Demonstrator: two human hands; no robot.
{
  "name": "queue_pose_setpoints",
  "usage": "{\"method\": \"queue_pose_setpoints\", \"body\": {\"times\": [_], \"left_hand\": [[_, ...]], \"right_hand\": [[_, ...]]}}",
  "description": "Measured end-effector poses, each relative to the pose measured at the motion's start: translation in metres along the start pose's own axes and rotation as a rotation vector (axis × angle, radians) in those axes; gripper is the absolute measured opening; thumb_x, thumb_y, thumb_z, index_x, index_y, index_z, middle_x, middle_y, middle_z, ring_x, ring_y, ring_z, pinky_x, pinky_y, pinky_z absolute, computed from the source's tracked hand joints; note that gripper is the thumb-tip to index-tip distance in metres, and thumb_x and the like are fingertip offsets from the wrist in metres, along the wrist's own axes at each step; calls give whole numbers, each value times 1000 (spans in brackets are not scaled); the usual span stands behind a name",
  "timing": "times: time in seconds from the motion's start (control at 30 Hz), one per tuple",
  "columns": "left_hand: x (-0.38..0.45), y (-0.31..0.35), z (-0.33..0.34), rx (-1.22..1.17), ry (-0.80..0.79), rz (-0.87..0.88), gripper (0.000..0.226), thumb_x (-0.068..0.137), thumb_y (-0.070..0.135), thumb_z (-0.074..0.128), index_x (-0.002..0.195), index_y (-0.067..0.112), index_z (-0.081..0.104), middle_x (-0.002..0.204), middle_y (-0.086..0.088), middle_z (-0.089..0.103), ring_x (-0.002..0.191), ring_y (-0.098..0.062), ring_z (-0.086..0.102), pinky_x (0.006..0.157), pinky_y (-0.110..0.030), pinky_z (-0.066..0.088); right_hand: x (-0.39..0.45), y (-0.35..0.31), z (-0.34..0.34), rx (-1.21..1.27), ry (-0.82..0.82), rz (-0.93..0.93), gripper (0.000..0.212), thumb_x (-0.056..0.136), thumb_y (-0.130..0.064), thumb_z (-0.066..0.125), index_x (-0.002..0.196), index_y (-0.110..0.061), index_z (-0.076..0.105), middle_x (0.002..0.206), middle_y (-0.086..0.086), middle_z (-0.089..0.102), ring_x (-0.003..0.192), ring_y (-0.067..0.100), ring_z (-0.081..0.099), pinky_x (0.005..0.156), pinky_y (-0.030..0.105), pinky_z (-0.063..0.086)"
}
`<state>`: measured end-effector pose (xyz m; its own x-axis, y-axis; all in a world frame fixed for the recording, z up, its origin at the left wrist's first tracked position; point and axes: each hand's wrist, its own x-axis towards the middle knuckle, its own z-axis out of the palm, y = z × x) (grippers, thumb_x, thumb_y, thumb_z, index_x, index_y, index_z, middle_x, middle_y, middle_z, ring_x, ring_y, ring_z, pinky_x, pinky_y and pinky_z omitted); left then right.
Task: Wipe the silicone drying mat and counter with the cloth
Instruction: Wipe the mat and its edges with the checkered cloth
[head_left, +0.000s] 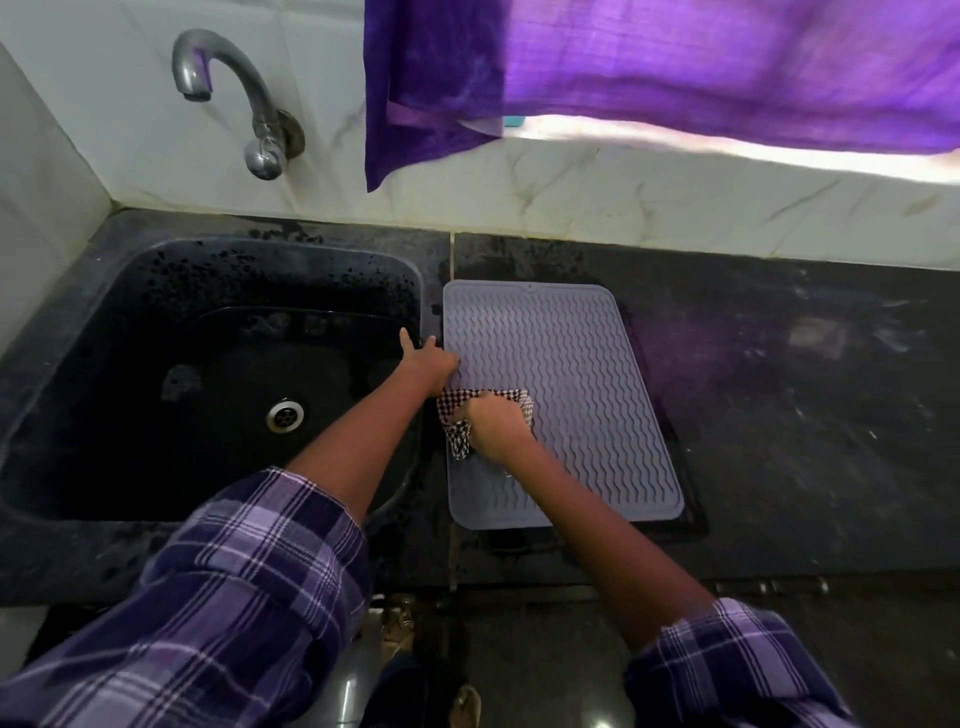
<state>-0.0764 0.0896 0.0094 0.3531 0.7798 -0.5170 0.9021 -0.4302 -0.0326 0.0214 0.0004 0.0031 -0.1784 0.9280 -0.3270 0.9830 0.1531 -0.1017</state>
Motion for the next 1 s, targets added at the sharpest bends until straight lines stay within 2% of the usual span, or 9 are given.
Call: {"method": "queue_pose_setpoints", "body": {"times": [0.33, 0.5, 0.6, 0.63, 0.7, 0.83, 0.87, 0.93, 1.0], "left_hand": [[-15, 2, 11, -45, -15, -39, 70, 97, 0, 37, 154, 19, 2, 160, -23, -3, 147, -41, -11, 113, -66, -6], [-21, 9, 13, -47, -33, -53, 75, 97, -3, 35, 155, 19, -6, 160, -19, -6, 145, -44, -14, 114, -64, -2], [-20, 7, 12, -32, -47, -32, 73, 97, 4, 37, 154, 16, -7, 160, -22, -5, 148, -38, -14, 114, -66, -6], [-20, 6, 11, -41, -51, -18, 71, 99, 10, 38, 155, 15, -5, 160, -22, -4, 148, -37, -14, 113, -67, -7], [-19, 4, 10, -84, -36, 9, 67, 100, 23, 40, 155, 16, 3, 161, -19, 2, 148, -36, -13, 113, -67, -8], [-22, 7, 11, -138, -25, 10, 61, 99, 23, 44, 152, 17, 15, 162, -13, 7, 149, -36, -11, 112, -69, -8], [-23, 9, 14, -113, -34, 5, 63, 98, 23, 46, 152, 17, 15, 162, -11, 7, 149, -36, -9, 111, -70, -6], [-24, 12, 22, -72, -35, -3, 67, 97, 29, 49, 153, 14, 14, 162, -7, 5, 149, -37, -7, 111, -71, -3], [-22, 13, 28, -74, -16, -14, 70, 97, 32, 50, 153, 14, 12, 163, -4, 2, 149, -37, -7, 111, -72, -2]], "right_hand": [[-52, -11, 13, 12, -63, -72, 45, 91, 0, 49, 128, -24, 62, 127, 14, 60, 114, 30, 59, 90, 37, 51], [-94, -20, 18, 1, -151, -88, 40, 89, -1, 50, 124, -13, 63, 118, 17, 64, 108, 31, 61, 87, 37, 52], [-97, -7, -3, 155, -329, -85, 19, 84, 7, 48, 82, 0, 66, 84, 17, 63, 83, 30, 61, 73, 34, 52], [-93, 2, -14, 245, -342, -62, 28, 83, 11, 45, 63, -6, 56, 68, 11, 53, 68, 24, 55, 64, 29, 48], [-81, 22, -39, 385, -233, 21, 40, 83, 12, 43, 54, -16, 38, 60, 2, 37, 56, 13, 39, 53, 21, 36], [-45, 41, -67, 313, 107, 126, 24, 85, 2, 51, 65, -10, 57, 66, 5, 53, 73, 24, 57, 58, 25, 46], [-38, 36, -66, 235, 129, 119, 15, 85, 0, 53, 83, -5, 66, 78, 10, 62, 85, 28, 63, 68, 31, 53], [-32, 20, -45, 79, 71, 124, 31, 90, -4, 50, 117, -8, 65, 110, 14, 68, 105, 31, 65, 87, 38, 53], [-38, 8, -15, -9, -8, 99, 39, 94, -3, 46, 128, -15, 60, 125, 15, 62, 114, 30, 61, 94, 39, 50]]}}
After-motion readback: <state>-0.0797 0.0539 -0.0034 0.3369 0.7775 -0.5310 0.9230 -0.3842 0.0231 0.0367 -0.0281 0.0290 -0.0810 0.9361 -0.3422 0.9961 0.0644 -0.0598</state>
